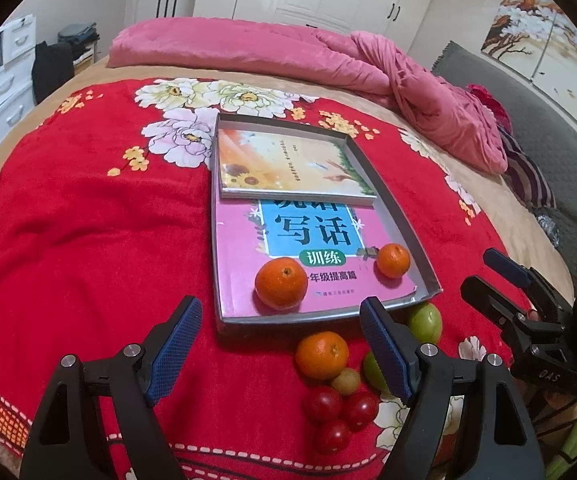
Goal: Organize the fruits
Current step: 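Withdraw both open tools from the tray back toward the fruit cluster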
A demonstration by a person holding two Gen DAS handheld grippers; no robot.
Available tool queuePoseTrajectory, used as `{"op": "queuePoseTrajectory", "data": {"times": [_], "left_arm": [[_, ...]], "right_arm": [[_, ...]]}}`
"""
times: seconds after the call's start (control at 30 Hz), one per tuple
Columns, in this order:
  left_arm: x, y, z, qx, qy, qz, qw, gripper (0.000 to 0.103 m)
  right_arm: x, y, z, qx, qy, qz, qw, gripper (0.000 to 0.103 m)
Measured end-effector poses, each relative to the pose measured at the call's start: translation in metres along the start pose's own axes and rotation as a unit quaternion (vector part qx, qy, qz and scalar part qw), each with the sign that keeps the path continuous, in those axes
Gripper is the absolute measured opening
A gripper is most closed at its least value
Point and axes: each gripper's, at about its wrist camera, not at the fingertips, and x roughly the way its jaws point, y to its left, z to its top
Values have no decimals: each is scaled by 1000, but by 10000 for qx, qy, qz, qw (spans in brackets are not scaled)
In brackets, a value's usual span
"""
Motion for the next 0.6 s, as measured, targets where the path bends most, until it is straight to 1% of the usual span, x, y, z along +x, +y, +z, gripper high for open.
{"op": "queuePoseTrajectory", "data": {"times": [0.6], "left_arm": [[-8,-12,-22,226,216,-66,9995,82]], "right_arm": [[-10,25,-17,-164,219,231,9994,90]]}}
